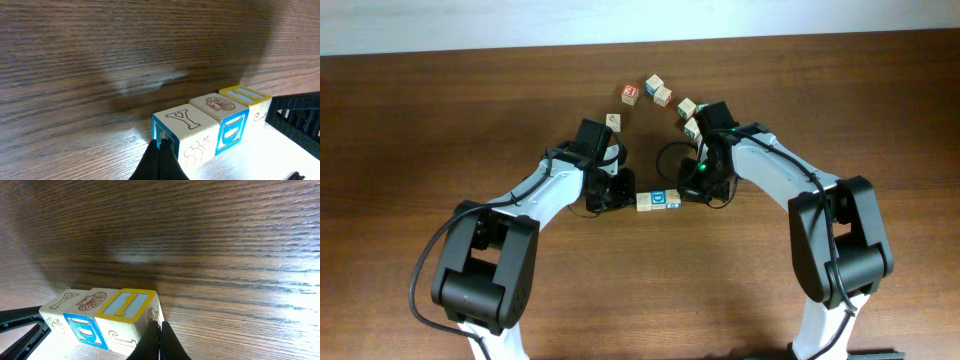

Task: Rotate 3 blocks
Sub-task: 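Press the row of three blocks between both grippers to straighten it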

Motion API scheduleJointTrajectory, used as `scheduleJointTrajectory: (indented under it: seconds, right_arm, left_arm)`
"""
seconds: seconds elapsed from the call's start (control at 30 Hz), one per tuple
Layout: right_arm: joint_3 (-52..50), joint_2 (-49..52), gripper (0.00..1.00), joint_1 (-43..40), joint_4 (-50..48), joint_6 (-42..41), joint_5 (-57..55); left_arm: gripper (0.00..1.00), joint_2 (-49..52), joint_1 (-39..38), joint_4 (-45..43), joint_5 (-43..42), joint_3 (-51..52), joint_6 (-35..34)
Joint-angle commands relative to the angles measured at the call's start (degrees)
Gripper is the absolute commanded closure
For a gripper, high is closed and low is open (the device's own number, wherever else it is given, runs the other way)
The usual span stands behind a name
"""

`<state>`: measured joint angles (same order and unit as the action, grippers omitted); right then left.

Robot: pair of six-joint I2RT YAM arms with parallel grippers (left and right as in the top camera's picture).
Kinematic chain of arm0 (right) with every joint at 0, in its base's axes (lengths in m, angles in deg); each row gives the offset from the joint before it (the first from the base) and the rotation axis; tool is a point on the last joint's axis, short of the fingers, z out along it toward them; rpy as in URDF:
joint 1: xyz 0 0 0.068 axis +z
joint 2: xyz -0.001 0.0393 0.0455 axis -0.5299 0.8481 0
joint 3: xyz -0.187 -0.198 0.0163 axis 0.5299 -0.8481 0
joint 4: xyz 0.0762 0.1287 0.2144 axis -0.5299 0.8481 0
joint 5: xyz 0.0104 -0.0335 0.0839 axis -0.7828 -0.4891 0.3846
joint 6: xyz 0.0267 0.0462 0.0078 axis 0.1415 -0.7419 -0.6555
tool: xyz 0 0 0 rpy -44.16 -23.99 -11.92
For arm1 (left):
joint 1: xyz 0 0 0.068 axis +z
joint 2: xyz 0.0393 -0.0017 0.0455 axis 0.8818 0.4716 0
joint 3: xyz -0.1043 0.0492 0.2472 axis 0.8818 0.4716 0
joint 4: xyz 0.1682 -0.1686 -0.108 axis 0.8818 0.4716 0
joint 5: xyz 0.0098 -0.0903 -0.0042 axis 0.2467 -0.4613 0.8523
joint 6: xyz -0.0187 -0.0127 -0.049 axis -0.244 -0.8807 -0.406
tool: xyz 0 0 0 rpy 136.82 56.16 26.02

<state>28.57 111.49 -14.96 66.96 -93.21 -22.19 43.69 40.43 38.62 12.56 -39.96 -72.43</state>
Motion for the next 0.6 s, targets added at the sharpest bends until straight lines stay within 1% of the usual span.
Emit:
scheduleJointTrajectory:
  seconds: [0.0,0.2,0.27,0.57]
  right_arm:
    - [-0.2,0.9,0.96,1.1,-0.3,-0.5,2.3]
    - [-0.2,0.9,0.96,1.1,-0.4,-0.1,2.8]
    - [-0.2,0.9,0.96,1.1,-0.9,2.2,5.0]
    - [0.0,0.8,0.96,1.1,-1.0,3.5,7.1]
  left_arm:
    - [1.0,0.4,-0.7,0.0,-0.7,0.2,-1.0]
    - [1.0,0.4,-0.7,-0.4,-0.7,0.2,-1.0]
    - [1.0,0.4,-0.7,-0.4,-0.7,0.2,-0.9]
    - [1.0,0.4,-0.7,-0.4,-0.6,0.2,-0.9]
